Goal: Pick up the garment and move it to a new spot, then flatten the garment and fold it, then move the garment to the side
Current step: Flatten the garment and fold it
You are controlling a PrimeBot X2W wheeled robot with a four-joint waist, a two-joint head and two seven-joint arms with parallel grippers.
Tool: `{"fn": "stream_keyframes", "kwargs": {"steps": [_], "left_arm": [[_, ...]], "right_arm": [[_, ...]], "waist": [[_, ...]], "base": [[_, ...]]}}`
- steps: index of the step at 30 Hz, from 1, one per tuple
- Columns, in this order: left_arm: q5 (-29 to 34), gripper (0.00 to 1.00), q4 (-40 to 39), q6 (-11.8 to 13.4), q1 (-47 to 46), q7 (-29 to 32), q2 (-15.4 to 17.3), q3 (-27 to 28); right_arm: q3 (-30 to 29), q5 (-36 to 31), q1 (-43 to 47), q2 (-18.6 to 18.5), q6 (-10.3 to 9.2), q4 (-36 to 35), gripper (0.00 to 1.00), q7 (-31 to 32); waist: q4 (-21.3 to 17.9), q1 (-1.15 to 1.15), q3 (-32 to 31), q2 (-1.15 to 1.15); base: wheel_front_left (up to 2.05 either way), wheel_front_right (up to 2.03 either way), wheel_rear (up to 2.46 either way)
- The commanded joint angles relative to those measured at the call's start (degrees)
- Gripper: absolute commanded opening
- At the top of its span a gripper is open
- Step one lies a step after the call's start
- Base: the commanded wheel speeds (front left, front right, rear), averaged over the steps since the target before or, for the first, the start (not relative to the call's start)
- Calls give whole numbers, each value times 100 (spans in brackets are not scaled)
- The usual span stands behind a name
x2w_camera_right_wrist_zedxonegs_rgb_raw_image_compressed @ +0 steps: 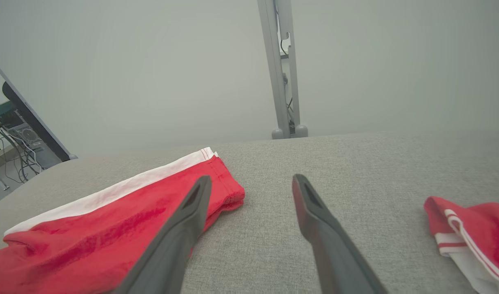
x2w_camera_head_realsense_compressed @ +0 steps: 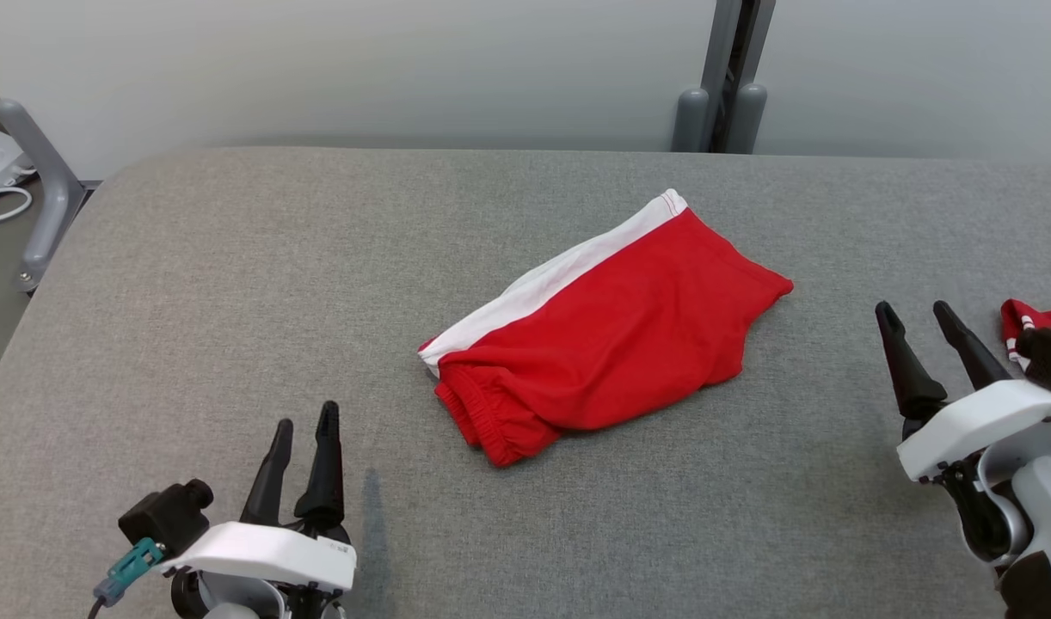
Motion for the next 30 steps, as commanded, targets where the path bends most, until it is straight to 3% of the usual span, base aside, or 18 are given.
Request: {"fn": "stream_keyframes", "kwargs": {"steps": [1,8,13,21,30], "left_arm": [[122,100,34,-8,49,-15,13,-30],[6,100,108,-8,-3,-15,16,-380],[-42,100,141,4,-126,-16,13,-689],[-7,100,151,89,-114,-16,9,-815],[-146,100,48,127,-170,-15,8,-951]], "right_arm": [[-123,-75,130,91,0,22,100,-6],[-239,35,232,379,0,238,100,151],[-594,1219,125,577,0,484,100,1006],[-856,1964,-141,428,0,873,100,1602],[-939,2253,-602,320,0,1601,100,2180]], "waist": [[10,0,-9,0],[215,0,49,0],[646,0,195,0],[1138,0,357,0],[1601,0,514,0]], "base": [[0,0,0],[0,0,0],[0,0,0],[0,0,0],[0,0,0]]}}
